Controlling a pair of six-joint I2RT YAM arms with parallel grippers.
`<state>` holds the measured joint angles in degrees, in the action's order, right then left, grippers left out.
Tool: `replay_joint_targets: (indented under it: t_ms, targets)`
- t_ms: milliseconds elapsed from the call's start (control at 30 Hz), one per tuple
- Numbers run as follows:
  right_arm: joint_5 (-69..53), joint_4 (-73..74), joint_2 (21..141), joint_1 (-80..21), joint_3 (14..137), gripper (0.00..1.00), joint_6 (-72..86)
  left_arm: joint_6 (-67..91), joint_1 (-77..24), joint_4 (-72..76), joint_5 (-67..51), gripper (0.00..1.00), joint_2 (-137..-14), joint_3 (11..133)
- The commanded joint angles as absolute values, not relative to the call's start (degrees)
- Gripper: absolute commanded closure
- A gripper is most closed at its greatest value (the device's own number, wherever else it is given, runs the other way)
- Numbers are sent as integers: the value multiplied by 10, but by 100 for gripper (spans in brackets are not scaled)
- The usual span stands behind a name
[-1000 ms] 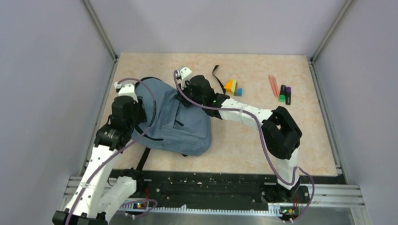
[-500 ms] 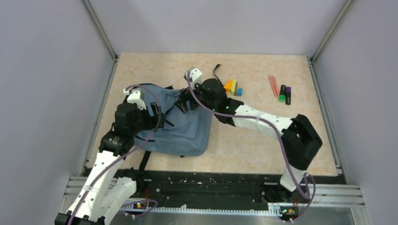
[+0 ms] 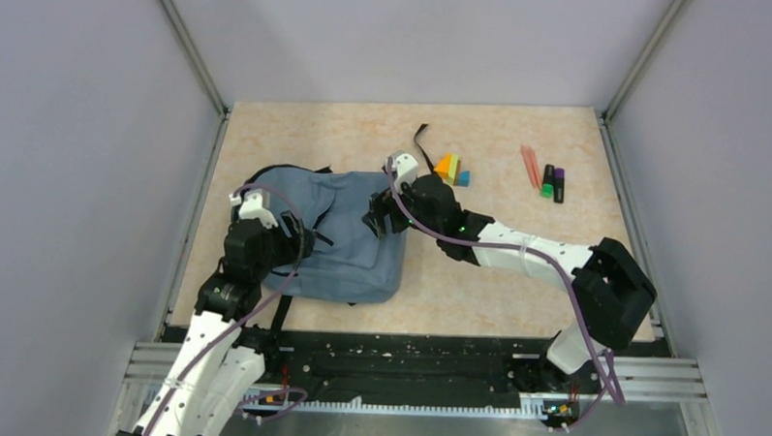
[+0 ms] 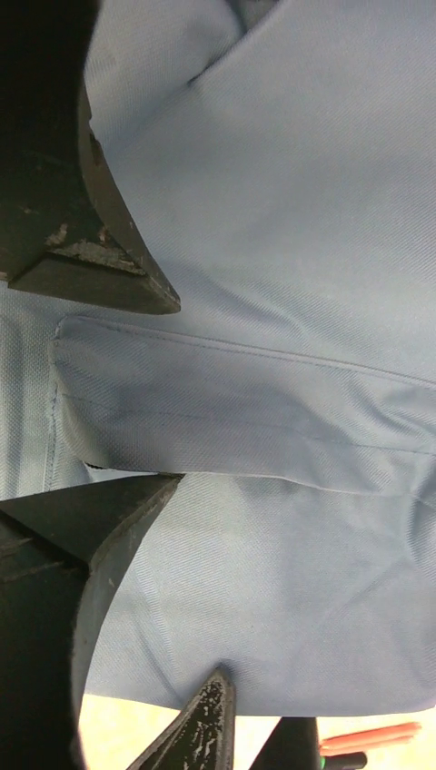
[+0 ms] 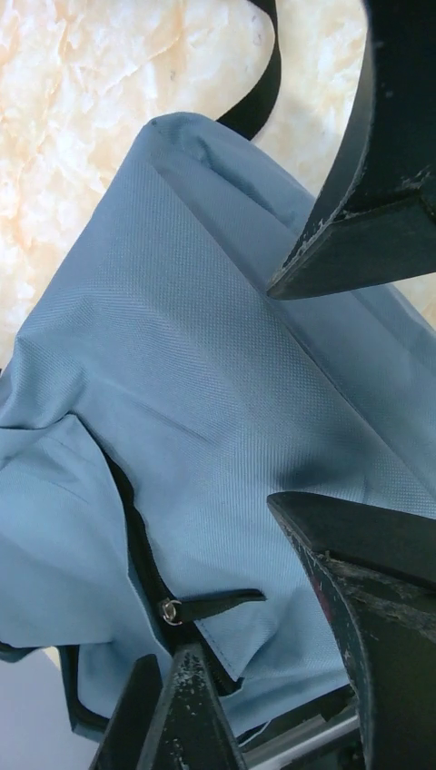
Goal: Pack the student bag
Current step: Unzip the student bag at the center of the board.
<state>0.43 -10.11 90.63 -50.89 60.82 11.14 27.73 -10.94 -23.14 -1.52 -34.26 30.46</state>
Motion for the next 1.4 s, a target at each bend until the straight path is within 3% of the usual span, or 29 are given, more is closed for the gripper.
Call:
replay_joint_targets:
  t_ms: [0,133,400,600,1000,1133,1233,1367]
  targets:
    - [-6,-141,886,-524,602,25,118,283,-110,-210,21,33,-324,311]
    - [33,-139,856,-543,601,24,79,279,-110,-228,32,37,-316,315]
    - [-61,-118,865,-595,644,25,-63,277,-110,-247,24,39,-334,319]
    - [-175,-125,932,-606,693,31,-98,287,-110,-257,28,60,-336,317]
    - [-158,-42,1087,-617,835,48,-145,294,-110,-267,35,81,-309,311]
    - [-116,-27,1109,-623,849,52,-165,294,-109,-268,36,83,-310,312]
    - [-87,-27,1117,-628,851,59,-179,294,-109,-268,36,86,-313,312]
    - [-53,-38,1115,-634,848,80,-185,294,-109,-268,38,95,-314,310]
